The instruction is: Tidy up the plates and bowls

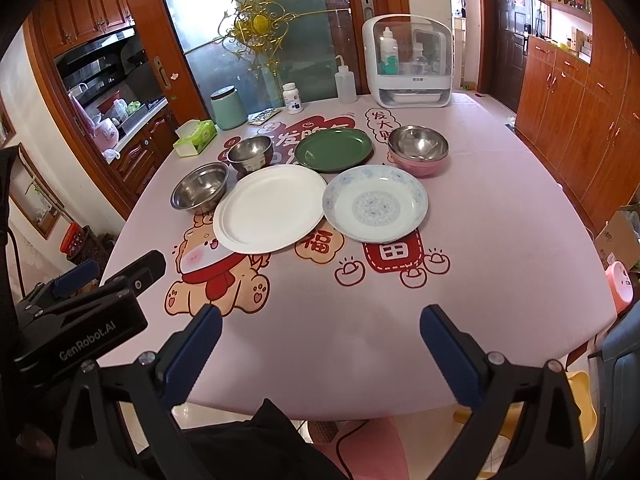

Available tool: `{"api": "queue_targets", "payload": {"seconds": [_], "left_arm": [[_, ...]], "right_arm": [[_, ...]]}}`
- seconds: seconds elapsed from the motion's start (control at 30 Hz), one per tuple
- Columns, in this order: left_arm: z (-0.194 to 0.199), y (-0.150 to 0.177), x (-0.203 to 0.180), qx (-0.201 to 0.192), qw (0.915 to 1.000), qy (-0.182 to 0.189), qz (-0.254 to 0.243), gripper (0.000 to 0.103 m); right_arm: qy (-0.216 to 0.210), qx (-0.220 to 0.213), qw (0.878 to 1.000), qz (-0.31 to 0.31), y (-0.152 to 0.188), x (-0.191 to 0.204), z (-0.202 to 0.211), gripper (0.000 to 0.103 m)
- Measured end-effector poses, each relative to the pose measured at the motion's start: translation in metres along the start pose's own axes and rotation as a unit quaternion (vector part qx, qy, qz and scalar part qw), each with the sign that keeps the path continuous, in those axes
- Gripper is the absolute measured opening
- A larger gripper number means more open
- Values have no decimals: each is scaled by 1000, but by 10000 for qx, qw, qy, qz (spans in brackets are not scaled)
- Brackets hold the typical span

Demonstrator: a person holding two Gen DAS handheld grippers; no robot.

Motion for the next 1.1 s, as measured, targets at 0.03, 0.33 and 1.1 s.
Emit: {"api": "queue_targets", "payload": {"seconds": [0.03, 0.33, 1.1], "left_arm": [[-3, -3, -1, 23, 10000, -13, 14, 96], [-38, -30, -8, 214, 9994, -215, 190, 96], [-150, -84, 6, 1012, 9810, -1098, 1240, 96]], "right_arm": [[-7, 0, 10000, 3, -3, -1, -2, 100], [-262, 44, 9995, 160, -49, -16, -35, 99], [-1209, 87, 9896, 772, -141, -55, -159, 99]]}}
Point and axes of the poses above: each gripper's, at about its wrist camera, not at the fingertips, and z roughly against the way its jaws point, x to its left, y to its underside, the point moved 2 cm from there along -z, roughly the way its jaws point, and after that the axes turned 14 degrees about z, right-handed, at the moved point
